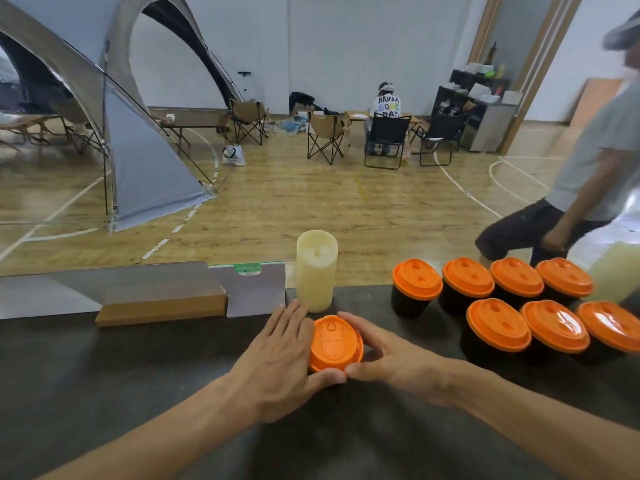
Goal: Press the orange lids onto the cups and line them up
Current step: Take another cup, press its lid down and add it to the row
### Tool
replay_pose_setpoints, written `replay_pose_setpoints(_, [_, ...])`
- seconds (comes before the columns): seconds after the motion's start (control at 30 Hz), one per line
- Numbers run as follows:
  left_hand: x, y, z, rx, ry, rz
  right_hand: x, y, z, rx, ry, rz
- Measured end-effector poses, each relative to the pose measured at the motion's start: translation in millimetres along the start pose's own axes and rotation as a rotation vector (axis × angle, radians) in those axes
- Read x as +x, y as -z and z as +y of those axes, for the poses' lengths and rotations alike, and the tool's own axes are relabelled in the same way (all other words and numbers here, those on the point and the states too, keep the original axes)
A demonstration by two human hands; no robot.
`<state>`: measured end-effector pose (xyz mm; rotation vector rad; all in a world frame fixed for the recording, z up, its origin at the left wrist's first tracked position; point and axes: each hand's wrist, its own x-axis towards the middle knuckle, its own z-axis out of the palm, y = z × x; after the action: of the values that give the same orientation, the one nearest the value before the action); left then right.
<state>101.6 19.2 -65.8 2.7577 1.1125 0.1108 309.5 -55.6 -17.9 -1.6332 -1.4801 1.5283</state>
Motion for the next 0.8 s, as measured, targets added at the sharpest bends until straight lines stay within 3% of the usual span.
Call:
replay_pose_setpoints(0.27, [1, 2, 1, -0.146, 0.018, -0.116, 19, -7, -5, -0.328, 0.032, 0.033])
replay_pose_setpoints(0.5, [6, -1, 4, -0.312, 0.103, -0.18, 10, 0, 0, -1.098, 0.049, 0.144])
replay_pose_setpoints(0.67, [7, -7, 7, -0.523, 0.192, -0.151, 10, 4, -4, -1.222, 0.05, 0.088])
replay_pose_setpoints(0.8, [0, -21, 11, -0.844, 0.225, -0.083, 10, 8, -9, -1.234, 0.028, 0.023])
